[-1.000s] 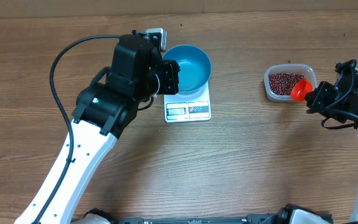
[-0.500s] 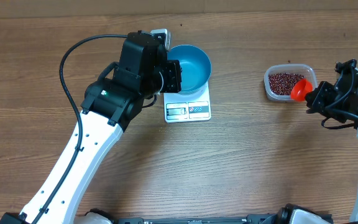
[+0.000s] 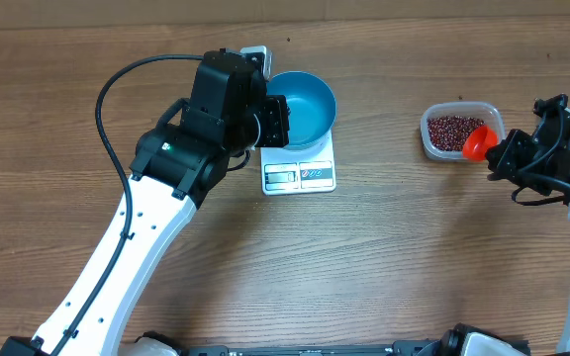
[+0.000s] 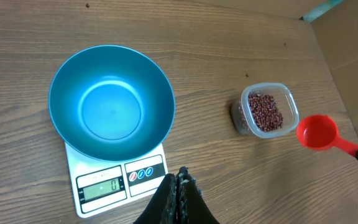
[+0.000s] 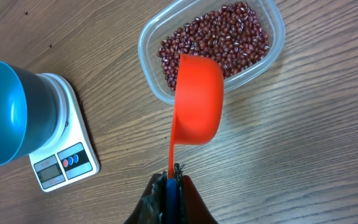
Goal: Scoop item into bowl and weigh 150g on scale
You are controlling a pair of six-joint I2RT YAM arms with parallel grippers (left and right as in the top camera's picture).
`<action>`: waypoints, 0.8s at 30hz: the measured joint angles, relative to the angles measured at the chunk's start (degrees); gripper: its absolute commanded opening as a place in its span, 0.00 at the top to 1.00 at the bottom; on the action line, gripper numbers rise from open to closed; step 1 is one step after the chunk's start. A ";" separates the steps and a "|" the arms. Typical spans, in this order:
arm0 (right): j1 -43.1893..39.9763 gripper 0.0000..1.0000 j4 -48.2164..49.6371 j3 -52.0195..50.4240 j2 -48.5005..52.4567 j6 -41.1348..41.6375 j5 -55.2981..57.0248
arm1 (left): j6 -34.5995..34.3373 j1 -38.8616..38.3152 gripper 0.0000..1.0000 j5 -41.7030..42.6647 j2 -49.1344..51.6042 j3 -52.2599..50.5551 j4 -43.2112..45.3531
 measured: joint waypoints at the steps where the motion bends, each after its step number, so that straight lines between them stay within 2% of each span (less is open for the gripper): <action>1: 0.00 0.96 0.02 0.02 0.00 0.02 0.00 | 0.00 0.00 0.96 0.00 0.00 0.00 -0.09; 24: 0.00 0.96 -0.11 0.02 0.00 -0.11 0.02 | 0.00 0.00 0.96 0.00 0.00 0.00 -0.70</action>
